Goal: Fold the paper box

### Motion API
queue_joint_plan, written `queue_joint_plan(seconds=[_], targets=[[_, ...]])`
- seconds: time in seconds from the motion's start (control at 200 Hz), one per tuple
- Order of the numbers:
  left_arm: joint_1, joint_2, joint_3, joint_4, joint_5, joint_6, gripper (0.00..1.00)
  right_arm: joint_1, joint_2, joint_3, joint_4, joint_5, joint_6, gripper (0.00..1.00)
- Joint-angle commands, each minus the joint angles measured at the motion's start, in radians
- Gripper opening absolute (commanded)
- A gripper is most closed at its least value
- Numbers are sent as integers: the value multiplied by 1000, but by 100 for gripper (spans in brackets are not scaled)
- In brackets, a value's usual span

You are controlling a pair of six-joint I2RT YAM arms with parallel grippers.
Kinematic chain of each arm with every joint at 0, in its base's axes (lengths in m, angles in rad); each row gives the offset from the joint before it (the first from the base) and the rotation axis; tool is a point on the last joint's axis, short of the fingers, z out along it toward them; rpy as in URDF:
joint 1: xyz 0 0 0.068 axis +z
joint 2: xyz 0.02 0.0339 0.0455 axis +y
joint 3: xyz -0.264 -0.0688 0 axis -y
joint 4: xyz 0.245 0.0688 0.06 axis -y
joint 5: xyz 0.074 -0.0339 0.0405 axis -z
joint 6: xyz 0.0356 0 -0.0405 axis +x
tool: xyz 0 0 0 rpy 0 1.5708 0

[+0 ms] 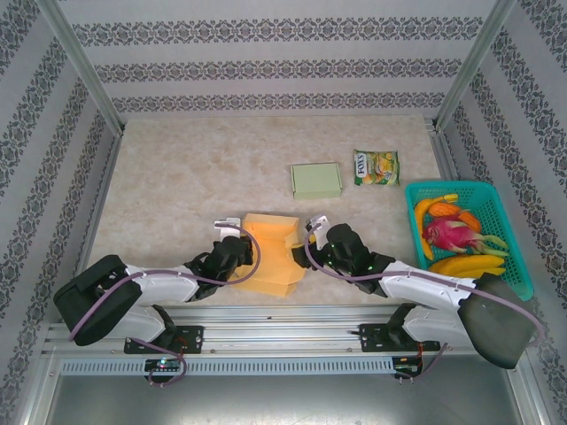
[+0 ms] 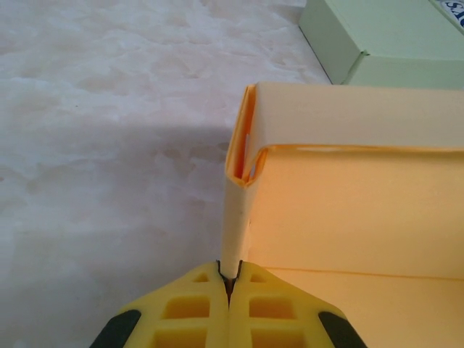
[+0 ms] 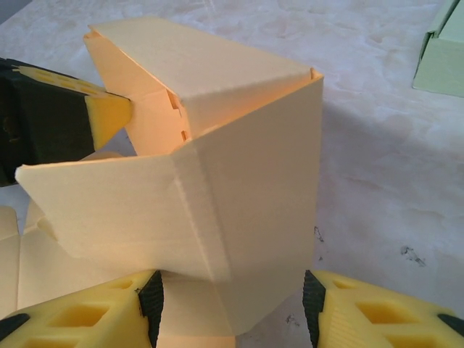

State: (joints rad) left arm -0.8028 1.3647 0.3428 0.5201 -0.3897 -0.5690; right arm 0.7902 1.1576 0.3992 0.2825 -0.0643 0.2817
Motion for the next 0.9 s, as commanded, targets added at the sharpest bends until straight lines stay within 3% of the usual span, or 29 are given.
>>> queue_joint_plan(seconds=[0.0, 0.18, 0.395, 0.734, 0.894], targets=[[10, 8, 27, -14, -3, -16, 0, 11, 20, 27, 30, 20, 1, 56], [10, 7, 32, -3, 39, -10, 0, 16, 63, 67, 28, 24, -4, 58], [9, 17, 30, 9, 65, -14, 0, 36, 138, 119, 35, 139, 8, 57], [10, -11, 4, 10, 69, -19, 0, 81, 282, 171, 47, 382, -12, 36], [10, -32, -4, -11, 64, -31, 0, 93, 326, 176, 62, 520, -15, 35]])
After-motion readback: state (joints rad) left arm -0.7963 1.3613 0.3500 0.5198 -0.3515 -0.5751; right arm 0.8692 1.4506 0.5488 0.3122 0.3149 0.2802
